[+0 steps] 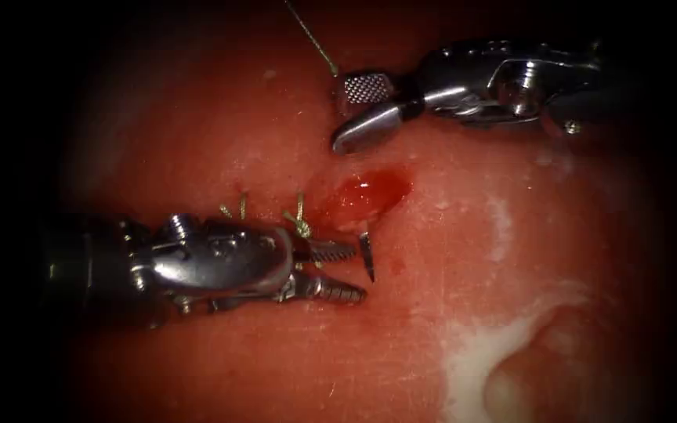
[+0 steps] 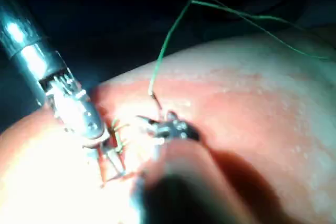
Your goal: Wound Closure
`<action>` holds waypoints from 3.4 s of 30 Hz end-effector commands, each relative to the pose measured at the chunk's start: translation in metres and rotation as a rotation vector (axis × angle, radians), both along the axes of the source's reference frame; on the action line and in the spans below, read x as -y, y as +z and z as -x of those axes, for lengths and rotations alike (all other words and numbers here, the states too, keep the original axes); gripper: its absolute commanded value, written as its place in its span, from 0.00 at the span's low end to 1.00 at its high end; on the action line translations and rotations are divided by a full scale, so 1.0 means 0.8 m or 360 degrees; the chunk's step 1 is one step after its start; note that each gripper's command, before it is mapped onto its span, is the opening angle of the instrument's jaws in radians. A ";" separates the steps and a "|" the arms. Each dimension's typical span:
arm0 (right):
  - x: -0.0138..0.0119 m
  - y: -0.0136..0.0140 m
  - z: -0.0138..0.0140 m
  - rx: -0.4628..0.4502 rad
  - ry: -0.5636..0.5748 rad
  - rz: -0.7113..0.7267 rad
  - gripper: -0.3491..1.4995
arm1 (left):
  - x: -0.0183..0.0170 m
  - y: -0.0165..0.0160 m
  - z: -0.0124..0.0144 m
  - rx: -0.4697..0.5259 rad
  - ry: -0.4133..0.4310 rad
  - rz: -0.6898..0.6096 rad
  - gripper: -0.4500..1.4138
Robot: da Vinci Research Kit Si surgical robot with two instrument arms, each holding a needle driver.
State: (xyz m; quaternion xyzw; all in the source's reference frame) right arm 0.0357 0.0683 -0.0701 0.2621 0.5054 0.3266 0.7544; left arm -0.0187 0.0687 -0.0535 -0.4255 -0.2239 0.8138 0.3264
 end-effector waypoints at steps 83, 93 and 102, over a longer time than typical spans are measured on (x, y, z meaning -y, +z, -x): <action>0.0028 0.0004 0.0100 0.0029 -0.0032 -0.0149 0.84 | -0.0029 -0.0183 -0.0001 0.0807 -0.0197 -0.0490 0.05; 0.0049 -0.0007 0.0100 0.0077 -0.0046 -0.0406 0.73 | -0.0084 -0.0249 -0.0020 0.0455 0.0213 0.1052 0.05; 0.0061 -0.0025 0.0099 -0.0276 -0.0211 -0.0339 0.48 | -0.0100 -0.0281 -0.0029 0.0166 0.0193 0.1439 0.05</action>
